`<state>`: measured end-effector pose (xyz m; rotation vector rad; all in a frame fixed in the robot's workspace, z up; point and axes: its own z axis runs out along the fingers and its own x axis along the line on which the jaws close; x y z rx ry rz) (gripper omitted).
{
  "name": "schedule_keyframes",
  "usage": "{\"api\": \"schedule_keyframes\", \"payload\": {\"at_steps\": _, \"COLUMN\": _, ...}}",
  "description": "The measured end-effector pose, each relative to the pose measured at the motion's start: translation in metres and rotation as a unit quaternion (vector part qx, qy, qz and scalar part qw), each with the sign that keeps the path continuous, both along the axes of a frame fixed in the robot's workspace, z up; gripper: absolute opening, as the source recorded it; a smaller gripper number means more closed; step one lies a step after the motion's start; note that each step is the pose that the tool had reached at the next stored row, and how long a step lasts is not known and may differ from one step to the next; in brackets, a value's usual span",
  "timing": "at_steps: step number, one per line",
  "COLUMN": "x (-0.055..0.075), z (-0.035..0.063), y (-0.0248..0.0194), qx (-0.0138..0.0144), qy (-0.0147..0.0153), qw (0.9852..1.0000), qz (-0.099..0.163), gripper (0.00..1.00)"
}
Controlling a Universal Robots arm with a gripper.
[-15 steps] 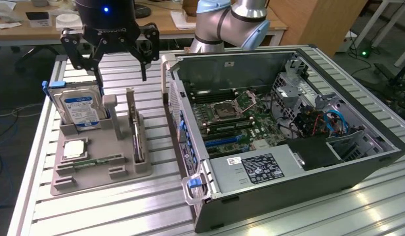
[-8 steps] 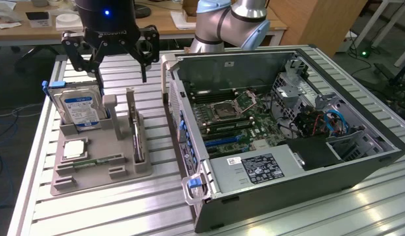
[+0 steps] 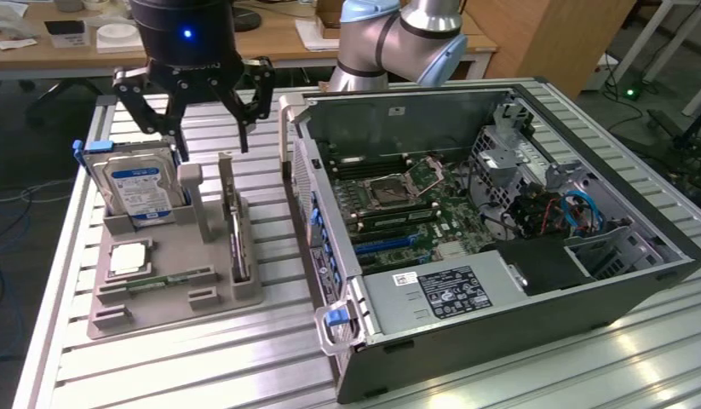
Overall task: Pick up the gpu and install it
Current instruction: 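Pick up the gpu and move the gpu toward the slot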
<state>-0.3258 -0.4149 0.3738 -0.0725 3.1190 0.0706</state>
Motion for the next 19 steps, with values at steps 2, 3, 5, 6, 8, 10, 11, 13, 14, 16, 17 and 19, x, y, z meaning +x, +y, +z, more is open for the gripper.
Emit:
{"api": "schedule_keyframes", "payload": {"at_steps": 2, "x": 0.0, "z": -0.0034, "y": 0.0, "qx": -0.0001, "qy": 0.0001, "qw": 1.0, "qz": 0.0, "gripper": 0.66}}
{"api": "schedule_keyframes", "payload": {"at_steps": 3, "x": 0.0, "z": -0.0048, "y": 0.0, "qx": 0.0, "qy": 0.0, "qw": 1.0, "qz": 0.0, "gripper": 0.66}}
{"api": "schedule_keyframes", "payload": {"at_steps": 5, "x": 0.0, "z": -0.0064, "y": 0.0, "qx": -0.0001, "qy": 0.0, "qw": 1.0, "qz": 0.0, "gripper": 0.54}}
{"api": "schedule_keyframes", "payload": {"at_steps": 6, "x": 0.0, "z": -0.0065, "y": 0.0, "qx": -0.0004, "qy": 0.0, "qw": 1.0, "qz": 0.0, "gripper": 0.54}}
{"api": "schedule_keyframes", "payload": {"at_steps": 8, "x": 0.0, "z": -0.0069, "y": 0.0, "qx": -0.0007, "qy": -0.0004, "qw": 1.0, "qz": 0.0, "gripper": 0.47}}
{"api": "schedule_keyframes", "payload": {"at_steps": 10, "x": 0.0, "z": -0.0072, "y": -0.0001, "qx": -0.0011, "qy": -0.0007, "qw": 1.0, "qz": 0.0, "gripper": 0.47}}
{"api": "schedule_keyframes", "payload": {"at_steps": 11, "x": 0.0, "z": -0.0073, "y": -0.0001, "qx": -0.0013, "qy": -0.0009, "qw": 1.0, "qz": 0.0, "gripper": 0.47}}
{"api": "schedule_keyframes", "payload": {"at_steps": 13, "x": -0.0001, "z": -0.0077, "y": -0.0003, "qx": -0.0015, "qy": -0.0013, "qw": 1.0, "qz": 0.0, "gripper": 0.47}}
{"api": "schedule_keyframes", "payload": {"at_steps": 14, "x": -0.0001, "z": -0.0078, "y": -0.0004, "qx": -0.0017, "qy": -0.0015, "qw": 1.0, "qz": 0.0, "gripper": 0.47}}
{"api": "schedule_keyframes", "payload": {"at_steps": 16, "x": -0.0001, "z": -0.0082, "y": -0.0005, "qx": -0.0021, "qy": -0.0018, "qw": 1.0, "qz": 0.0, "gripper": 0.47}}
{"api": "schedule_keyframes", "payload": {"at_steps": 17, "x": 0.0, "z": -0.0084, "y": -0.0006, "qx": -0.0023, "qy": -0.002, "qw": 1.0, "qz": 0.0, "gripper": 0.49}}
{"api": "schedule_keyframes", "payload": {"at_steps": 19, "x": -0.0001, "z": -0.0087, "y": -0.0008, "qx": -0.0027, "qy": -0.0023, "qw": 1.0, "qz": 0.0, "gripper": 0.55}}
